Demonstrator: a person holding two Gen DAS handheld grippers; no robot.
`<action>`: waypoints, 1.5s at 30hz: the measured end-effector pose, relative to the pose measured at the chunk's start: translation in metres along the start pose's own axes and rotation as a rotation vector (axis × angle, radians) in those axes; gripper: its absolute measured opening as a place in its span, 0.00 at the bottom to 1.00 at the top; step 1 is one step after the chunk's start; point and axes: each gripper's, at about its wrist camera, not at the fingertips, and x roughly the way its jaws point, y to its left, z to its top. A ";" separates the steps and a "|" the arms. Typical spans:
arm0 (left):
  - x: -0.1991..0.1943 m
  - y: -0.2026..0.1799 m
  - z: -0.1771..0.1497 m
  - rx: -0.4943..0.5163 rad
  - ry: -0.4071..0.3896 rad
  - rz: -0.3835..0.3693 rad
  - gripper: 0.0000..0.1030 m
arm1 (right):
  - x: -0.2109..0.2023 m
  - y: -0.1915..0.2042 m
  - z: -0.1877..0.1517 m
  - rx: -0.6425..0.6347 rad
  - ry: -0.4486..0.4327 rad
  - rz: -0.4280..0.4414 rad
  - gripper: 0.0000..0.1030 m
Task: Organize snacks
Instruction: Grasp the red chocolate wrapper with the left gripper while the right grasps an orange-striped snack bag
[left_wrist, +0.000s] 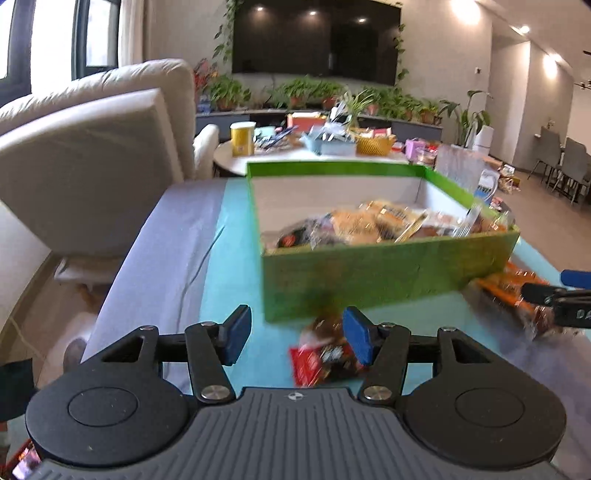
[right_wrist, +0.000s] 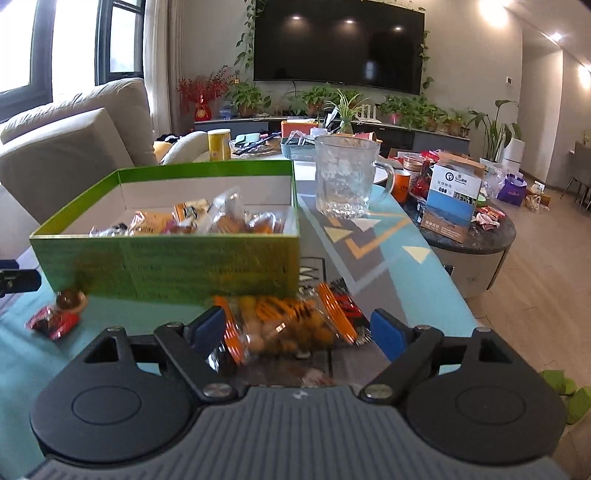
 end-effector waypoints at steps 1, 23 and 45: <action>0.000 0.003 -0.002 -0.009 0.008 0.003 0.51 | 0.000 0.001 0.000 -0.006 -0.001 0.004 0.47; 0.009 -0.005 -0.015 -0.007 0.093 -0.083 0.51 | 0.036 -0.007 0.001 -0.093 0.026 0.131 0.47; 0.011 -0.017 -0.019 0.013 0.104 -0.133 0.25 | 0.023 0.007 0.001 -0.053 -0.003 0.139 0.46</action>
